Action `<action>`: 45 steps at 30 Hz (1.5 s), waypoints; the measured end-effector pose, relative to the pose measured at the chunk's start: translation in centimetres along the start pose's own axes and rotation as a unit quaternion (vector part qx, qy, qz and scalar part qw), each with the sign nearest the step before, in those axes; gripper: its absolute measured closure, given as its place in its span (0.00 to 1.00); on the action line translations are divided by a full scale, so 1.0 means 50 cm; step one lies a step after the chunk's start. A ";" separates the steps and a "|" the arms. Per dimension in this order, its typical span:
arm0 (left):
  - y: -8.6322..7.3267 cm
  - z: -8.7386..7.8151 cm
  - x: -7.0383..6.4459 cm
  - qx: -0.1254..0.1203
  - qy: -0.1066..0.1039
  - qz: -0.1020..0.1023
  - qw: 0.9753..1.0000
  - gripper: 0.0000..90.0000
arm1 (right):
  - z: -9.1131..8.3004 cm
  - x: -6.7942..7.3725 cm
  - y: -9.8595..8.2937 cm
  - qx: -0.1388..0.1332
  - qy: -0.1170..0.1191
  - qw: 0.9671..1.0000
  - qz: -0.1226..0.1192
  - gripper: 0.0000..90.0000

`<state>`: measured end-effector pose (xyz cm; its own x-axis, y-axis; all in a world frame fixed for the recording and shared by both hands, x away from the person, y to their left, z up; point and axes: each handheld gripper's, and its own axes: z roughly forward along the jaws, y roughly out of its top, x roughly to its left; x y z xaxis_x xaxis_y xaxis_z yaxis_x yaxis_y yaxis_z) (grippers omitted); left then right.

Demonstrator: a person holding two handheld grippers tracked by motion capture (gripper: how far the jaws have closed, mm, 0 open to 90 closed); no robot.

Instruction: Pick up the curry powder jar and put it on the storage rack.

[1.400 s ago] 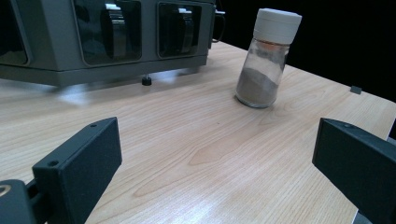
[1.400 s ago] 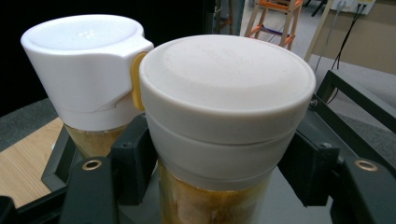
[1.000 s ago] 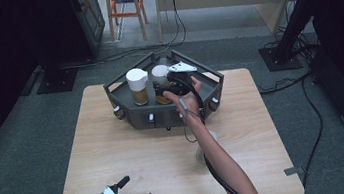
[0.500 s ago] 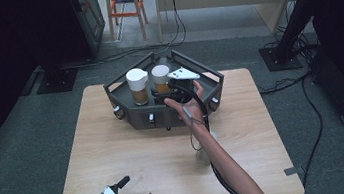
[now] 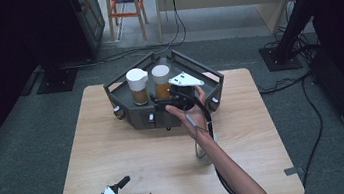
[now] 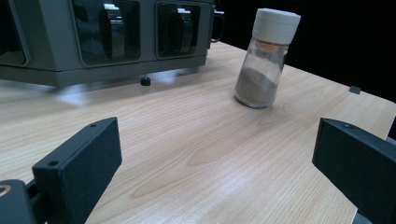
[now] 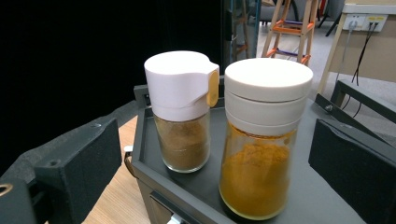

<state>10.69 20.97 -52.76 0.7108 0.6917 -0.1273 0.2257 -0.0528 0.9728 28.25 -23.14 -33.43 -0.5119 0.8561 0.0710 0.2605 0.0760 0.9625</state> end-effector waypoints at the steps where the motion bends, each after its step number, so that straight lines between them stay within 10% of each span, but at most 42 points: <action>1: 0.000 0.000 0.000 0.000 0.000 0.000 1.000 0.01 | -0.003 -0.001 -0.001 -0.001 0.001 1.000 0.002 0.02; 45: -0.002 0.000 0.000 0.000 0.005 0.000 1.000 0.01 | -0.120 0.008 -0.110 -0.025 0.087 0.996 -0.009 0.02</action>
<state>10.68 20.98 -52.84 0.7048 0.6983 -0.1254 0.2249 -0.0522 0.9730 21.69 -26.26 -37.11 -0.6514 0.7529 0.0936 0.2109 0.0612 0.9756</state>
